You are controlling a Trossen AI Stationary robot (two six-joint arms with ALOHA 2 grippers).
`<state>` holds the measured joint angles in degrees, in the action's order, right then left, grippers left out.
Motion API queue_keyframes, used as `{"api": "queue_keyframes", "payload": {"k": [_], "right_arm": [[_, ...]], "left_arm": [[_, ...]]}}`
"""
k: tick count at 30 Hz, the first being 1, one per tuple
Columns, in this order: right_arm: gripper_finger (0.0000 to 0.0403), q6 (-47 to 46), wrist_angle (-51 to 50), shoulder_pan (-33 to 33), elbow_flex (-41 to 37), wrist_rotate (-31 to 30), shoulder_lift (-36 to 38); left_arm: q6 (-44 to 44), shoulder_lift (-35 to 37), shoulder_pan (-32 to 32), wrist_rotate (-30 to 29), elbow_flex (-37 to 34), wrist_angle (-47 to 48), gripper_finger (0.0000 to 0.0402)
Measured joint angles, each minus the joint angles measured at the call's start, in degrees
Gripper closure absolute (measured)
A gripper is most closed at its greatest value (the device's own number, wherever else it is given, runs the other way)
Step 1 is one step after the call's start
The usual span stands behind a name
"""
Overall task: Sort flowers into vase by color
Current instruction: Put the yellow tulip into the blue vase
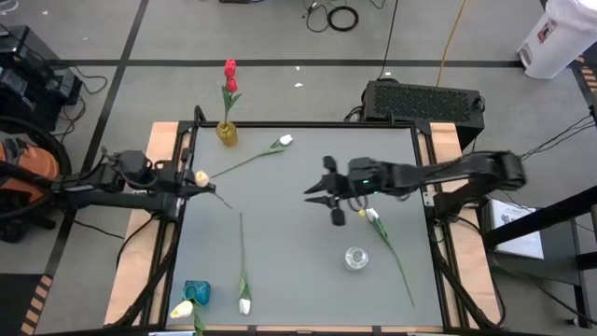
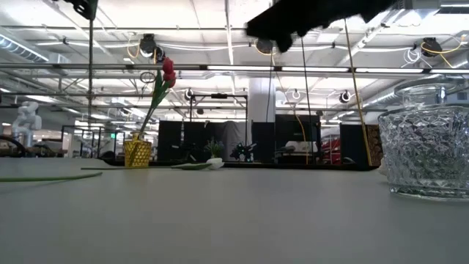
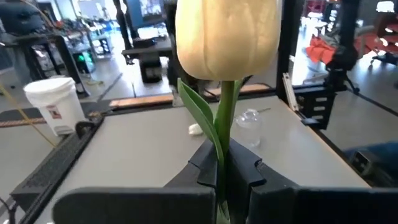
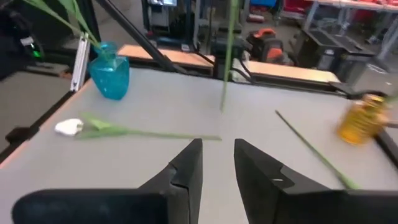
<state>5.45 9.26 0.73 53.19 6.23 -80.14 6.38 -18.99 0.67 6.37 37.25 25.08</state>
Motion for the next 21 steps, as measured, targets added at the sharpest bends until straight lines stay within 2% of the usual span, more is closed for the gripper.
{"api": "queue_keyframes", "payload": {"k": [5,11,16,21], "right_arm": [[0.0319,2.03,-15.22,0.00,-0.34,-2.04,14.10],[0.0319,0.25,-24.72,-0.02,-5.31,-2.13,35.03],[0.0319,-2.16,-25.11,-0.02,-12.81,-2.10,51.56],[0.0319,-4.02,-24.13,-0.02,-22.04,-1.91,62.79]], "left_arm": [[0.02,0.07,0.00,0.70,1.01,0.96,0.0393],[1.48,0.04,0.00,0.70,1.03,0.76,0.0393],[1.50,0.01,0.00,0.70,1.05,-1.35,0.0393],[1.52,0.01,0.00,0.70,1.08,-2.23,0.0392]]}}
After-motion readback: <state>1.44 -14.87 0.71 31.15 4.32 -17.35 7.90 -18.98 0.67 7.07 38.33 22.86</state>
